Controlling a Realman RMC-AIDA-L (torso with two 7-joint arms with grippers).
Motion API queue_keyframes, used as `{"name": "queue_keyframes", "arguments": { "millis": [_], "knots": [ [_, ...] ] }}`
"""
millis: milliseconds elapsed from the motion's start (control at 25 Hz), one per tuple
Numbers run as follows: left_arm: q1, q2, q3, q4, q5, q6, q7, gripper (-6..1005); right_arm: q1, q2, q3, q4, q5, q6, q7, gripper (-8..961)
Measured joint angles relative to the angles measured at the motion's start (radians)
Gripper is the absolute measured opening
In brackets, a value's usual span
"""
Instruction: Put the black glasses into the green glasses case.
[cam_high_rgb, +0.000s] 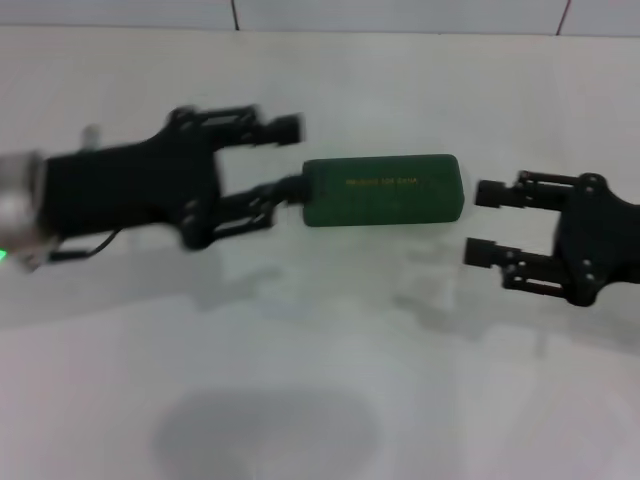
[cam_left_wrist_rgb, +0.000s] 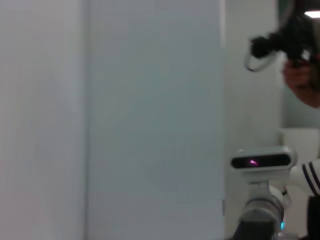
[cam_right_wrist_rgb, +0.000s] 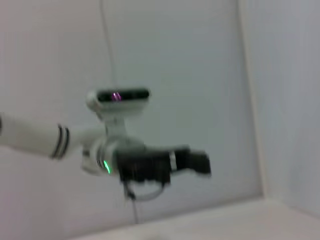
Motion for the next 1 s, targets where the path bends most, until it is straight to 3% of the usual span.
{"name": "queue_keyframes", "arguments": {
  "millis": [160,280,440,1000],
  "knots": [
    [0.062,0.024,0.001,-0.03,0.001,0.04,0.047,553,0.05,-0.001,-0.06,0.0,0.038,-0.008,-0.013,569],
    [0.048,0.042,0.007,-0.104,0.024,0.066,0.086,587,0.081,-0.001,-0.078,0.009,0.039,-0.011,-0.01,684],
    [0.037,0.047,0.01,-0.141,0.074,0.083,0.111,610,0.107,0.0,-0.104,0.018,0.043,-0.02,-0.008,831],
    [0.038,0.043,0.002,-0.144,0.101,0.088,0.134,613,0.093,0.001,-0.161,0.04,0.088,-0.045,-0.014,833]
  ]
}}
